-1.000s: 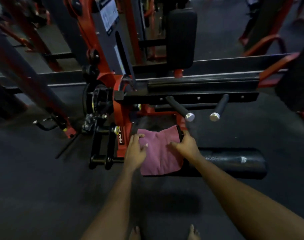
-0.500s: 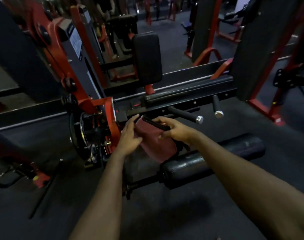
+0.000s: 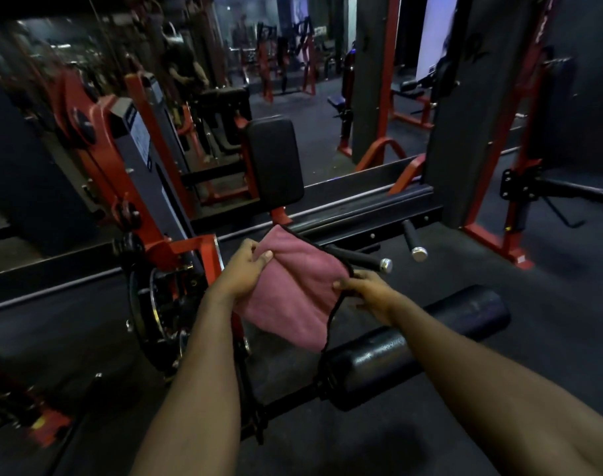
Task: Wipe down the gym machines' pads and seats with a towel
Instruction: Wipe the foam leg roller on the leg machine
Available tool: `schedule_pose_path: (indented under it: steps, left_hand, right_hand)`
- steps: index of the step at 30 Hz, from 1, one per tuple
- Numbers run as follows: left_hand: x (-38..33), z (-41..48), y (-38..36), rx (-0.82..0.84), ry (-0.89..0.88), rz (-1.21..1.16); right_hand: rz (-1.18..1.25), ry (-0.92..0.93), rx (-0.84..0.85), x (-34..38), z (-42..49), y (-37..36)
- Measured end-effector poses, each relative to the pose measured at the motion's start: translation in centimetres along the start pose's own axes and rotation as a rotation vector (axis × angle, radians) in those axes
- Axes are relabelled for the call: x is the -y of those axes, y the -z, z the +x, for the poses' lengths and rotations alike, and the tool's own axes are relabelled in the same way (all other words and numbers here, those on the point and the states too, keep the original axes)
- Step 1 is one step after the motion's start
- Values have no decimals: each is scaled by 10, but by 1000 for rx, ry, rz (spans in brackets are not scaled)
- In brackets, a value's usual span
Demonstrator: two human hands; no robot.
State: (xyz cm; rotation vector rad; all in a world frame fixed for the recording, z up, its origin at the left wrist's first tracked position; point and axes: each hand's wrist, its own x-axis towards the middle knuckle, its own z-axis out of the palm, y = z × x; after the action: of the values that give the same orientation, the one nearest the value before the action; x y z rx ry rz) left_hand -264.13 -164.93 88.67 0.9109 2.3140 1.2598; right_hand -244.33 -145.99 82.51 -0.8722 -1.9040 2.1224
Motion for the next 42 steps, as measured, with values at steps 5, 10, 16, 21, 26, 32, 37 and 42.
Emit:
schedule_pose_path:
  steps: [5, 10, 16, 21, 26, 32, 37, 42]
  left_hand:
    - [-12, -5, -3, -222, -120, 49]
    - [2, -9, 4, 46, -72, 28]
    - [9, -19, -1, 166, 90, 183]
    - [11, -25, -16, -161, 120, 290]
    - [8, -29, -20, -199, 27, 236]
    - [7, -33, -27, -132, -21, 269]
    - [14, -32, -36, -102, -28, 348]
    - [21, -37, -42, -53, -15, 300]
  right_hand:
    - [383, 55, -291, 1, 23, -20]
    - [244, 137, -259, 10, 26, -18]
    - [36, 164, 14, 5, 25, -6]
    - [27, 264, -54, 10, 19, -8]
    - [-237, 273, -64, 12, 20, -7]
    - [-708, -28, 175, 15, 16, -7]
    - [-918, -54, 148, 10, 10, -11]
    - [-429, -124, 247, -17, 3, 6]
